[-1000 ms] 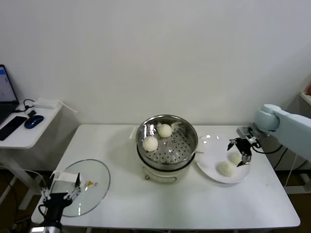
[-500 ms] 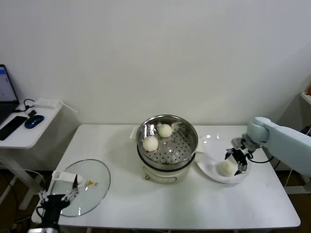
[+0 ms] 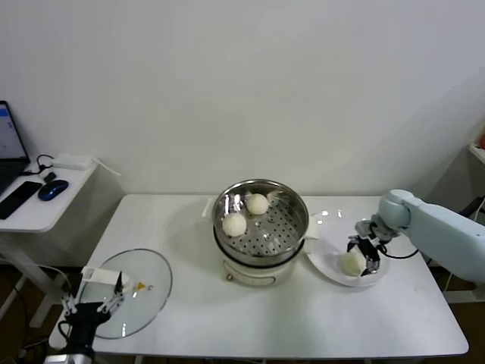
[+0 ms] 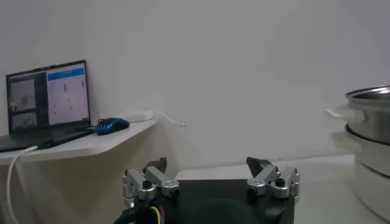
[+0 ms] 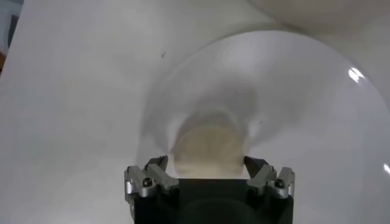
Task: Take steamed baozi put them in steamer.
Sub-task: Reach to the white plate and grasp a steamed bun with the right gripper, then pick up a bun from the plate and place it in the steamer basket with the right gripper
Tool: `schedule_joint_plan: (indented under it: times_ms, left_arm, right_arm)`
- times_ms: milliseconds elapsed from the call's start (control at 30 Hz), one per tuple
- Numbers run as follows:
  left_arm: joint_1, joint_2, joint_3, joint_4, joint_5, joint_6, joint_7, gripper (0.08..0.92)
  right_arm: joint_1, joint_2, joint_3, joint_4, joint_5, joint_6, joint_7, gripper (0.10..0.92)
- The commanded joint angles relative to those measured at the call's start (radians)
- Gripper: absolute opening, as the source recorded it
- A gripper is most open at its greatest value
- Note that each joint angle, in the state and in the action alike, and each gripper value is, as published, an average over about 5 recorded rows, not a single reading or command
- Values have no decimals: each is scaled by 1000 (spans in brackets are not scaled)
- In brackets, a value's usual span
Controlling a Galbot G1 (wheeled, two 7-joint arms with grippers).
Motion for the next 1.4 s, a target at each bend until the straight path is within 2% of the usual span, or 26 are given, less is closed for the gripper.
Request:
schedule_joint_plan:
  times_ms: [33,267,567,767,1133,1400]
  left_arm:
    - [-2,-1,1,1,-2,1,0,823]
    - [-2,-2,2,1,-2,1,0,823]
    - [-3,-1,1,3,-3,1,0,823]
    - [-6,-1,1,3,-3,2,0,823]
    - [-17,-5,9,2,-1,8,0,823]
    - [-11,-9,12,-1,-3,8,-1,823]
  right_arm:
    - [-20,15,17,-16,-15,0,5,823]
    - [-20,26,23,-24,-19,-3,2,807]
    - [-16,24,24,-19,-14,-5,0,687]
    - [15,2,11,15,9,-4,-2,679]
    - [248,-85,-136,228,102,23,-19,679]
    - [455,-105,-272,388,105,118,-32,679]
